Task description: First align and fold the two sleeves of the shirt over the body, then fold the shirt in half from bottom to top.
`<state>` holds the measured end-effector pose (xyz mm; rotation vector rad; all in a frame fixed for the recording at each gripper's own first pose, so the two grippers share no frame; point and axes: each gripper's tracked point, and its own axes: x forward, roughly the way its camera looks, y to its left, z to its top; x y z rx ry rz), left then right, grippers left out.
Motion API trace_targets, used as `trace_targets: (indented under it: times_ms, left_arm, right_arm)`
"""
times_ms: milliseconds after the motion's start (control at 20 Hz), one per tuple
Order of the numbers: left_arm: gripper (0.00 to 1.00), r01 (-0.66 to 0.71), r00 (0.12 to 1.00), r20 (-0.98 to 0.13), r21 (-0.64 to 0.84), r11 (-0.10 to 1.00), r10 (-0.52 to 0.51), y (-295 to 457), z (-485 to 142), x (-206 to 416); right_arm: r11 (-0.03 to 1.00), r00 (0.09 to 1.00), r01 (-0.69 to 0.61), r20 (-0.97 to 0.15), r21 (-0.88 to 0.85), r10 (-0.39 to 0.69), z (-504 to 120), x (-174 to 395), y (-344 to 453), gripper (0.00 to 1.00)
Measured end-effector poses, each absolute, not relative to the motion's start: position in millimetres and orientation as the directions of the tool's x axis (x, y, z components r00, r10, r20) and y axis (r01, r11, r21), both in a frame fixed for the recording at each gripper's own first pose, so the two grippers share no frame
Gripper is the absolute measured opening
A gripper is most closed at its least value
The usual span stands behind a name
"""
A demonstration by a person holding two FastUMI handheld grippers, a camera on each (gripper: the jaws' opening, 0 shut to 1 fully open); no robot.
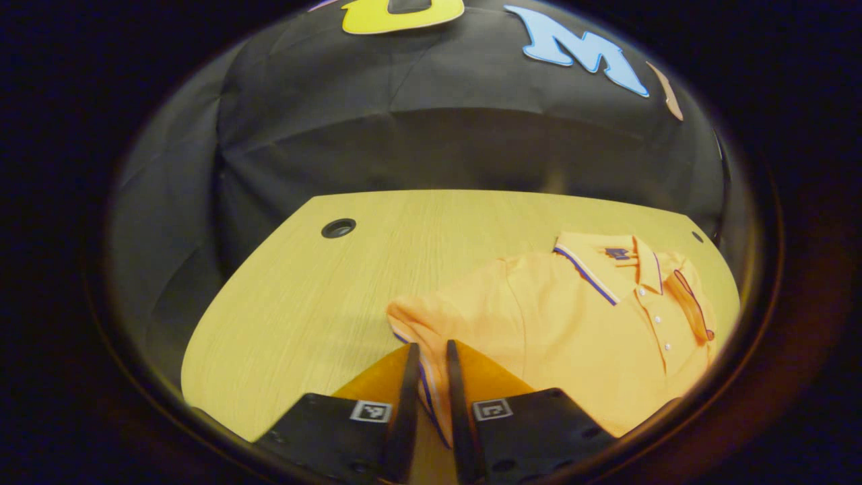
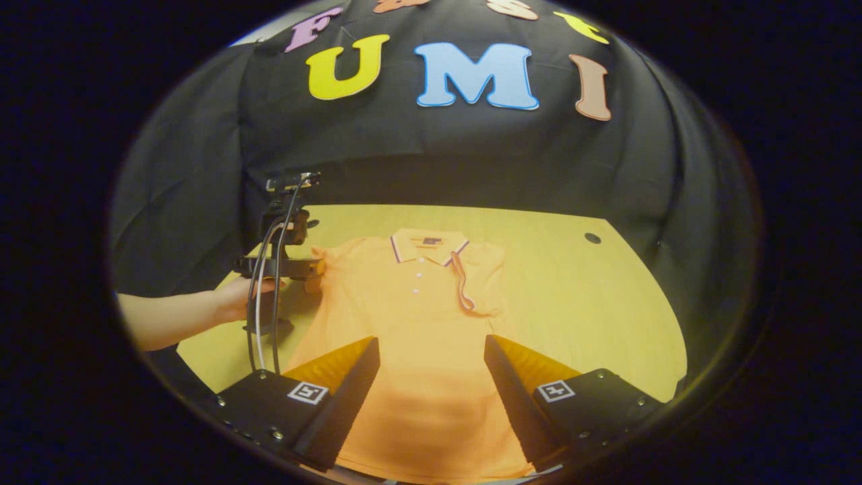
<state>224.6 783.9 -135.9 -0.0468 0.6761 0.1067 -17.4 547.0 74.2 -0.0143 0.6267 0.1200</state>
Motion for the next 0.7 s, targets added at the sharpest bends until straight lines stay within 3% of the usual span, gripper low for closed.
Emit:
trace_targets:
  times_ms: [100,150,500,700]
  left_arm:
    - [0.14,-0.135,0.781,-0.615,0.002,0.991,0.108,786,-134,227]
    - [0.1,-0.144,0.783,-0.61,0.015,0.989,0.123,788,-133,227]
    - [0.07,-0.105,0.853,-0.508,0.054,0.993,0.118,758,-80,238]
    - [0.07,-0.042,0.858,-0.509,0.073,0.996,0.073,726,-76,241]
  right_arm:
    - [0.996,0.806,-0.091,-0.585,0.022,0.087,71,-24,535,0.96]
    - [0.997,0.807,-0.078,-0.585,0.023,0.077,70,-28,529,0.96]
    - [0.999,0.802,-0.012,-0.596,0.051,0.04,57,-46,498,0.97]
    - [0.996,0.793,0.016,-0.609,0.083,0.038,46,-51,491,0.97]
